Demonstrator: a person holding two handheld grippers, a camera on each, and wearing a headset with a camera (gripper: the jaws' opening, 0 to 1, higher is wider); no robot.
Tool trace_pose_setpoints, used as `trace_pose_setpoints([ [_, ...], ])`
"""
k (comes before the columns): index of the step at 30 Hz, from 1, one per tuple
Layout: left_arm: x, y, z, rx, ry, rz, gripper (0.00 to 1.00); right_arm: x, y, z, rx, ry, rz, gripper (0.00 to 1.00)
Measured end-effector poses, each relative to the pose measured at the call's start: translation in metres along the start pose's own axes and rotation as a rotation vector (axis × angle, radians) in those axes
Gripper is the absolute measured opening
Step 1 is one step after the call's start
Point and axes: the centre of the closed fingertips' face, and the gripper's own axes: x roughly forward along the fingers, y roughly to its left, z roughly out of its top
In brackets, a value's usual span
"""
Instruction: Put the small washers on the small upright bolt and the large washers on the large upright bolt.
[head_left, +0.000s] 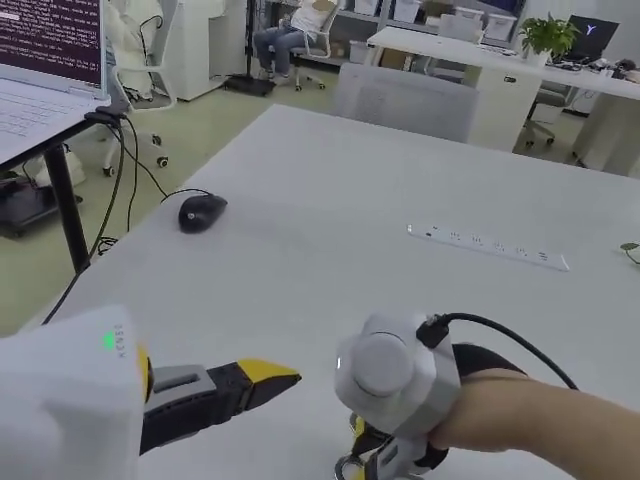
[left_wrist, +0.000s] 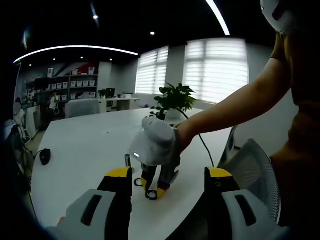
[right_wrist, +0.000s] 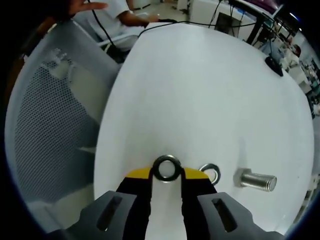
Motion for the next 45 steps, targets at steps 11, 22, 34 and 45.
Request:
trace_pose_setpoints([
  [11, 0.003, -0.002, -0.001, 0.005, 0.010, -0.005, 0.58, -0.044, -0.024, -0.008, 0.033, -0.038, -0.053, 0.22],
  [22, 0.007, -0.003, -0.002, 0.012, 0.019, -0.005, 0.58, -0.082, -0.070, -0.023, 0.053, -0.028, -0.150, 0.22],
  [34, 0.008, -0.001, 0.000, 0.004, 0.023, 0.000, 0.57, -0.085, -0.108, -0.011, 0.054, -0.030, -0.191, 0.22],
  [45, 0.008, 0.003, -0.003, -0.012, 0.020, 0.009, 0.57, -0.074, -0.109, -0.009, 0.052, 0.002, -0.157, 0.22],
])
